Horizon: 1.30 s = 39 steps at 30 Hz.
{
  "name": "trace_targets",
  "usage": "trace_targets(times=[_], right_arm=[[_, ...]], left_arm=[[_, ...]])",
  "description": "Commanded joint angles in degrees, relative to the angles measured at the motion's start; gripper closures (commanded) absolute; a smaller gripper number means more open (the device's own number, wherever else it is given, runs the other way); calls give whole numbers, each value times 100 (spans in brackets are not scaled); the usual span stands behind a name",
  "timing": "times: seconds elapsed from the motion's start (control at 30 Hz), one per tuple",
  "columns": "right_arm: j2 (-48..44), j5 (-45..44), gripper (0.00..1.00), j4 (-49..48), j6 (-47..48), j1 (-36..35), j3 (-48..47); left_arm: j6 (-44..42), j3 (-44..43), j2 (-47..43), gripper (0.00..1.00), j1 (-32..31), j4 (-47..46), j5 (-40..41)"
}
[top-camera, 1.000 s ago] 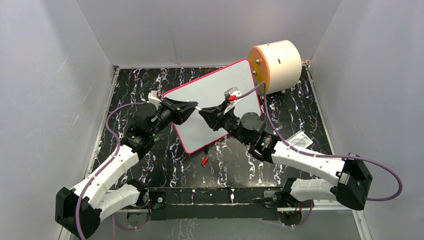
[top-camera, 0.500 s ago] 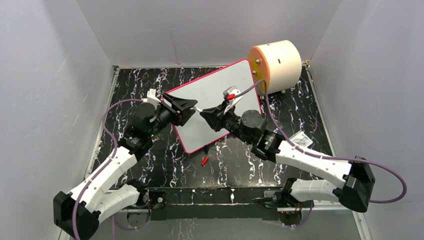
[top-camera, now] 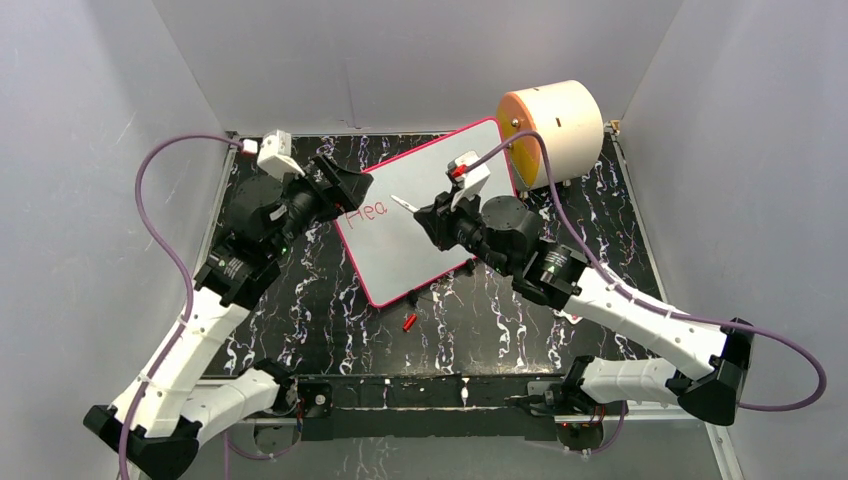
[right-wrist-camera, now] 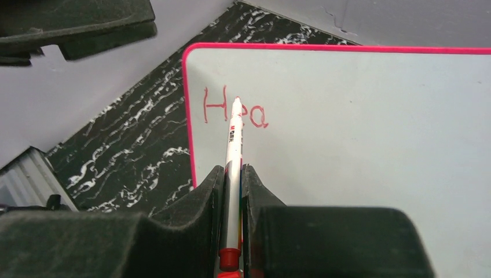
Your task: Write a sentence on the whiteboard
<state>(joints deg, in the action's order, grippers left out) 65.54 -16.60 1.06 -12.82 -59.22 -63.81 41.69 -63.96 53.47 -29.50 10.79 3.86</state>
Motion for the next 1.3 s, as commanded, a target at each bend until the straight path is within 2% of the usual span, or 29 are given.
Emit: trace_targets(times=[0.0, 0.1, 0.23, 0.37, 0.43, 0.8, 1.0, 1.13, 1.27], right_arm=[[123, -348, 100, 678, 241, 31, -599], [282, -472, 100, 1093, 291, 32, -883], [508, -605, 100, 1468, 391, 19, -1159], [666, -591, 100, 1518, 562, 16, -1300], [744, -593, 100, 1540, 644, 18, -1356], [1017, -614, 100, 1351, 973, 16, -1449], [1110, -644, 100, 1243, 1084, 8, -1445], [1109, -758, 100, 1132, 1131, -43, -1382], [1151, -834, 100, 1100, 1165, -71, -1370]], left_arm=[[-1808, -574, 409, 21, -30, 874, 625], [-2349, -820, 768, 21, 6, 1036, 803], [-2761, -1070, 1197, 21, 377, 1042, 269], [-2669, -1223, 1607, 22, 1567, 950, -1639], [-2695, -1287, 1728, 23, 1843, 831, -2285], [-2945, -1948, 2802, 25, 2196, 863, -4324], [-3244, -2401, 3488, 30, 2273, 1188, -4871], [-3296, -2573, 3781, 38, 2273, 1260, -5471], [-3398, -2597, 3951, 47, 2273, 1358, -5704]])
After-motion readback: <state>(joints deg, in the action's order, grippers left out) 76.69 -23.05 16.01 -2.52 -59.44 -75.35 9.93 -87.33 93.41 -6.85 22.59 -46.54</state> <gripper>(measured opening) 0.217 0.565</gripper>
